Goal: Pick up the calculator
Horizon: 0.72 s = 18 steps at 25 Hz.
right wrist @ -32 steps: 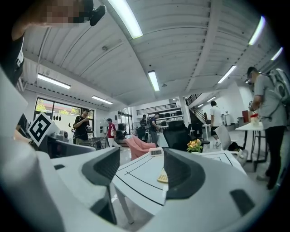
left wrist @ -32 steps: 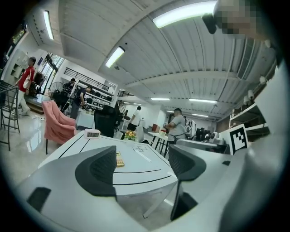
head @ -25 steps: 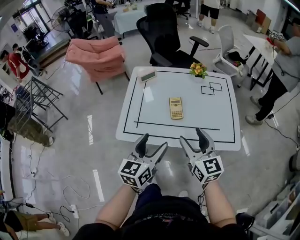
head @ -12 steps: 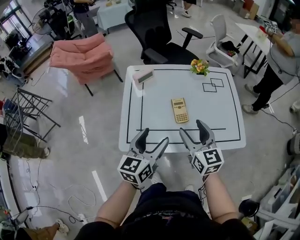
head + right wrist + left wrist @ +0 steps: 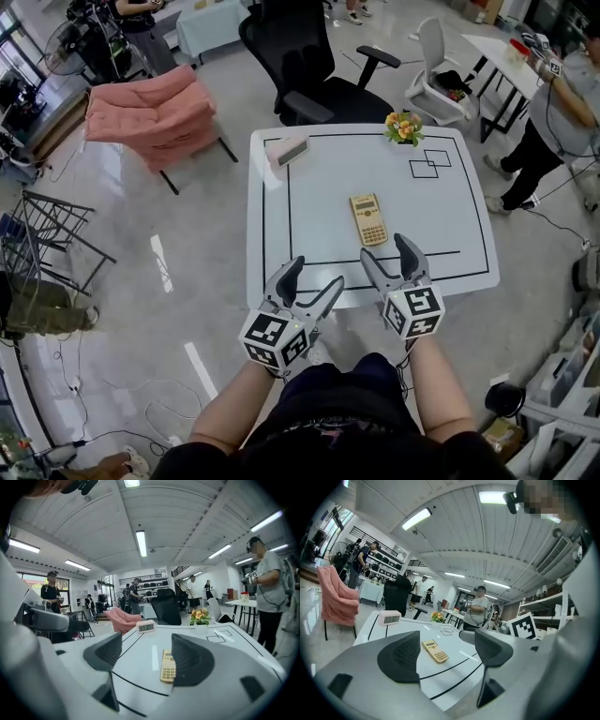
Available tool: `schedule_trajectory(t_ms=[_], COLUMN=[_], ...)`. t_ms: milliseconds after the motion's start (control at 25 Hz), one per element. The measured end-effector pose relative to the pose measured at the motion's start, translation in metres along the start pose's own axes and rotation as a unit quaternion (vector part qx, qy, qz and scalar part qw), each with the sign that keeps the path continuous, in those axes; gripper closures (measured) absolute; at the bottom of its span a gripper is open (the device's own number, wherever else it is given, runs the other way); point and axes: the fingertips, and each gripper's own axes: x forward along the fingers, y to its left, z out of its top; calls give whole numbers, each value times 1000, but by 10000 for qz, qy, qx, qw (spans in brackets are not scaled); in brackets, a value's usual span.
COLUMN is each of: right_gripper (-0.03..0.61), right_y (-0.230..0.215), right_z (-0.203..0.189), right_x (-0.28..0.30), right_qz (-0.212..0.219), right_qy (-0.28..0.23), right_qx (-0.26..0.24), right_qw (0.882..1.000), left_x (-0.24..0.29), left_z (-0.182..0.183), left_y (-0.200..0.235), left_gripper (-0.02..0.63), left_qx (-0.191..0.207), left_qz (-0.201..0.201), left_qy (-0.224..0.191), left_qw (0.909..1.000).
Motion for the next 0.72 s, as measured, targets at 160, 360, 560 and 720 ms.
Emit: schedule_trajectory(t_ms=[160, 360, 560, 720], right_gripper=[259, 258, 256, 256], right_y=[1, -6, -18, -29], right_z=[-9, -22, -40, -56], right_x=[8, 19, 30, 44], right_qz=[-112, -232, -279, -280], right_qy=[189, 390, 683, 888], right_qx=[-5, -61, -45, -31], right_qw=[9998, 9990, 9973, 9957], left_x=[0, 5, 12, 21], left_z=[0, -2, -6, -7], left_y=[5, 14, 19, 22], left_gripper=[261, 261, 261, 261], left_qx=[-30, -109, -192, -200], left_qz=[-92, -118, -63, 11], left_qy=[47, 68, 110, 147], left_qw=[9999, 9998, 9997, 9997])
